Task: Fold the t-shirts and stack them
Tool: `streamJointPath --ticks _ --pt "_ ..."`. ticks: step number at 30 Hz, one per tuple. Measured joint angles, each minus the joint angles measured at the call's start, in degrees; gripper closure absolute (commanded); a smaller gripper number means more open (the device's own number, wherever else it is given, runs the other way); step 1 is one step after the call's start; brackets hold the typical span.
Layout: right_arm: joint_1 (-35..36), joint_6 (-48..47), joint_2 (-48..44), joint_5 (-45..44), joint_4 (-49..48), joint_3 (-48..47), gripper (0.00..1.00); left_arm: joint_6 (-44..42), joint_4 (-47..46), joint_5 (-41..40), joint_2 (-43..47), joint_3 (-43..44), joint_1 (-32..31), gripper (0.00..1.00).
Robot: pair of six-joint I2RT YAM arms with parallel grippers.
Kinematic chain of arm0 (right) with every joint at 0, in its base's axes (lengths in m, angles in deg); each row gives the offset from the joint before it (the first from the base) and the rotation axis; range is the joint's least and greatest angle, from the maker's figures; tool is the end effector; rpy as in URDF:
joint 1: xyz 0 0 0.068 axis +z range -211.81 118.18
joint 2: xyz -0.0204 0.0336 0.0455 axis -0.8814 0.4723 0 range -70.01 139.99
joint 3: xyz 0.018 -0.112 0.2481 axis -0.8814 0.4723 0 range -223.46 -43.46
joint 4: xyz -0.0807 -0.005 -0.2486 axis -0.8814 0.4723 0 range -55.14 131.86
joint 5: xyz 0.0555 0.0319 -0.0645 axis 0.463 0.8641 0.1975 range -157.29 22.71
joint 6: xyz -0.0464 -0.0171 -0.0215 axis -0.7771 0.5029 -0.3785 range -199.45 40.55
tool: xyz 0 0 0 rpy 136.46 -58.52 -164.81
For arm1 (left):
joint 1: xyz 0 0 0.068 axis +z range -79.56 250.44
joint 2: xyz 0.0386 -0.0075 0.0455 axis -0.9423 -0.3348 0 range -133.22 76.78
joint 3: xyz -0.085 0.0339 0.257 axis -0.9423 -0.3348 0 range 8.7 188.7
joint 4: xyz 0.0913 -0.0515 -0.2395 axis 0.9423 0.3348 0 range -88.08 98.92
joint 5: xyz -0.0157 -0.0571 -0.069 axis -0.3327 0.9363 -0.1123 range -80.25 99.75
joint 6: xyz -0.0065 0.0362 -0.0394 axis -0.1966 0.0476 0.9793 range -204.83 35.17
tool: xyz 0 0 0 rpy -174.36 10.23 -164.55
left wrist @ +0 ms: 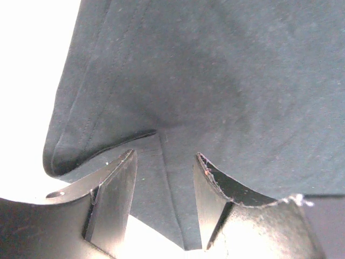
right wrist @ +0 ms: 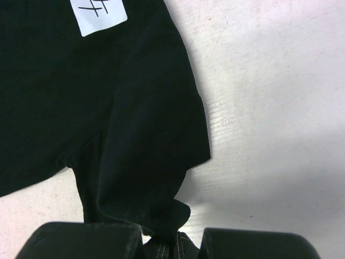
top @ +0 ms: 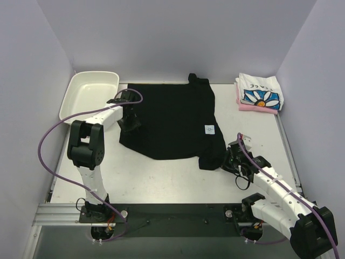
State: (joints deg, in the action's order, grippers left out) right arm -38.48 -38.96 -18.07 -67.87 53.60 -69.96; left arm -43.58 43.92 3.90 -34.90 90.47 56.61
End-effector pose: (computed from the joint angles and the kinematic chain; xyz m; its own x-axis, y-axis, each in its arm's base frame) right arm 0.1680 0.0721 0.1940 -0.7395 0.3881 -0.5501 0.1194 0.8798 0.4602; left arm 0.3832 -0.0906 0.1847 -0.8304 -0.4711 -0.2973 -0.4529 0.8817 -0.1320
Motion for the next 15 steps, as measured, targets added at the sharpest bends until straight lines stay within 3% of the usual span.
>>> streamJointPath --ticks 15 --pt "0.0 0.0 -0.7 0.2 -1.1 1.7 1.0 -0.2 2.5 -1.4 -2.6 0.0 -2.6 0.5"
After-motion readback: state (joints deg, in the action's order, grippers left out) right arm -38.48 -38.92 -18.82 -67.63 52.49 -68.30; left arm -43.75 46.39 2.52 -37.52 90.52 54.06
